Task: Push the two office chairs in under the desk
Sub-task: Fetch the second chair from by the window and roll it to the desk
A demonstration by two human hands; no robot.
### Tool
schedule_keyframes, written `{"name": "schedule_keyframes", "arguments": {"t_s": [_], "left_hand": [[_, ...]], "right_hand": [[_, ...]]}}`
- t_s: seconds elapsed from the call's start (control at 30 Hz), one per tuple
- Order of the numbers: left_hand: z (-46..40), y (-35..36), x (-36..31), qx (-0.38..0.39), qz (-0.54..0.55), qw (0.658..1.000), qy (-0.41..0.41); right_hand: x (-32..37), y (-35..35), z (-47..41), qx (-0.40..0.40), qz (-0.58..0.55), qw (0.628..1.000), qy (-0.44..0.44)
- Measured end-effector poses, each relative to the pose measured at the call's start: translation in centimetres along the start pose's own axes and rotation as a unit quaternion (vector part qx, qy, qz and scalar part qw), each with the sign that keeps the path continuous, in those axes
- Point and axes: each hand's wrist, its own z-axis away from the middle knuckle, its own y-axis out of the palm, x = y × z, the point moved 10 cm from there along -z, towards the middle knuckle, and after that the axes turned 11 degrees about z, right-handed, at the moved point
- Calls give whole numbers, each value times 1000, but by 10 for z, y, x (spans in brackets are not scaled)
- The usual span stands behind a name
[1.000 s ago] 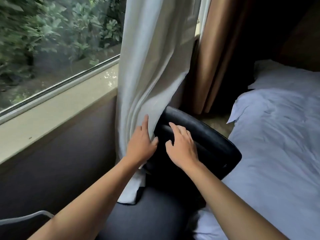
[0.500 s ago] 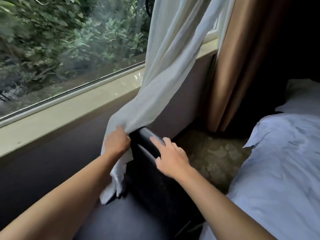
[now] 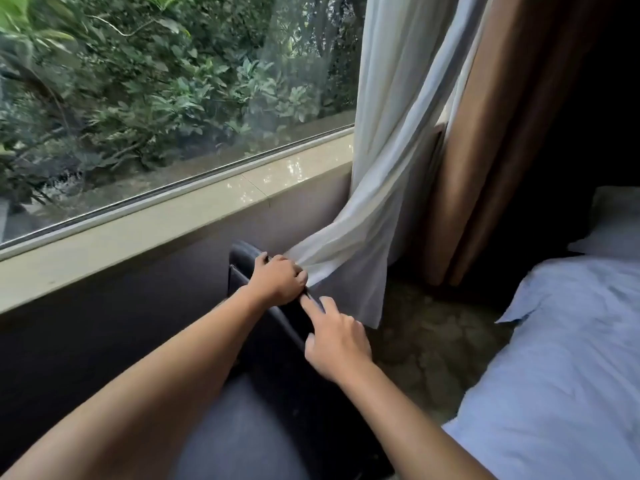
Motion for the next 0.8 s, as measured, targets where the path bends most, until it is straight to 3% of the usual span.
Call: {"name": "schedule_keyframes", "arguments": {"t_s": [0.13, 0.23, 0.47, 0.63, 0.8], "left_hand": [[7, -6, 0, 6, 0, 1000, 10], [11, -4, -7, 4, 13, 1000, 7], [23, 8, -21, -16, -14, 1000, 9], [22, -21, 7, -76, 19, 997, -20], [42, -31, 37, -71, -15, 997, -31]], "right_hand": [[0, -4, 6, -8, -17, 1000, 8], [-18, -1, 13, 10, -34, 997, 67], [-48, 31, 18, 140, -169, 965, 146], [-40, 38, -1, 184, -231, 950, 104], [-10, 42, -13, 203, -212, 953, 72]]}}
